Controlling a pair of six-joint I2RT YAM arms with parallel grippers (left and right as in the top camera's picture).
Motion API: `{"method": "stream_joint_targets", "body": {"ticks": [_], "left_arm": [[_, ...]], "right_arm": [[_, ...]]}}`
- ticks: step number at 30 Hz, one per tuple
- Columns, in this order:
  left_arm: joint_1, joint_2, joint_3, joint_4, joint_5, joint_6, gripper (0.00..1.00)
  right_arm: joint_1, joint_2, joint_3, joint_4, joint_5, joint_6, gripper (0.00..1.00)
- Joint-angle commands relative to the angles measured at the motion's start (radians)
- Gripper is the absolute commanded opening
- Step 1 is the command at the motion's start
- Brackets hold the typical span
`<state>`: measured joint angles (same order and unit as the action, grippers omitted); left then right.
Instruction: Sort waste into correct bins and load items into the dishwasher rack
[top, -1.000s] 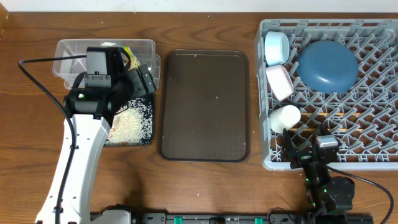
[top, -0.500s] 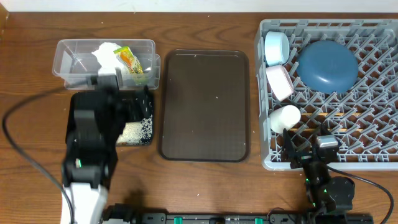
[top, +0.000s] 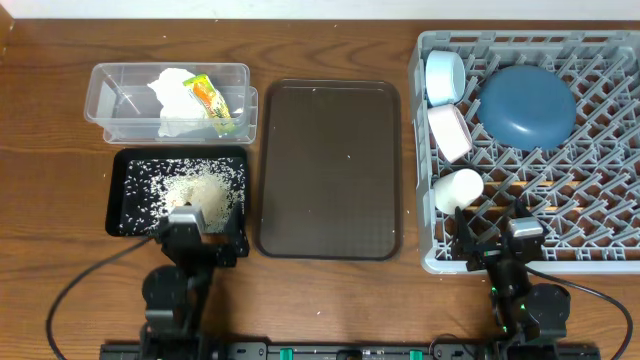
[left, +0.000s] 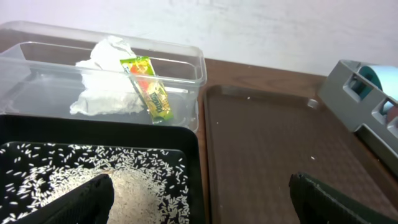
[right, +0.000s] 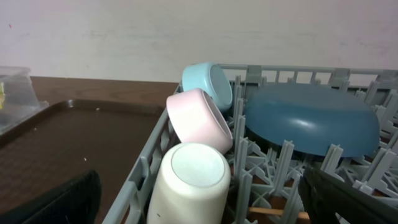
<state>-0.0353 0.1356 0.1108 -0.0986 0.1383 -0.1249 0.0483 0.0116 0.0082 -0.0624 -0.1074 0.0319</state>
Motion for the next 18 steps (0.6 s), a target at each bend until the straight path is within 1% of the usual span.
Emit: {"method": "stream_joint_targets", "body": {"ticks": [1, 5, 8, 18], "left_arm": [[0.004, -0.087, -0.048, 0.011, -0.02, 0.019, 0.92], [0.004, -0.135, -0.088, 0.012, -0.036, 0.02, 0.93], [0.004, -0.134, -0.107, 0.037, -0.043, 0.02, 0.93], [0.004, -0.134, -0.107, 0.036, -0.053, 0.02, 0.92]], "right_arm": [[0.006, -0.007, -0.003, -0.002, 0.005, -0.014, 0.99], [0.006, -0.007, -0.003, -0.002, 0.005, -0.014, 0.99], [0.006, -0.007, -0.003, -0.002, 0.005, -0.014, 0.99], [0.006, -0.007, -0.003, -0.002, 0.005, -0.014, 0.99]]}}
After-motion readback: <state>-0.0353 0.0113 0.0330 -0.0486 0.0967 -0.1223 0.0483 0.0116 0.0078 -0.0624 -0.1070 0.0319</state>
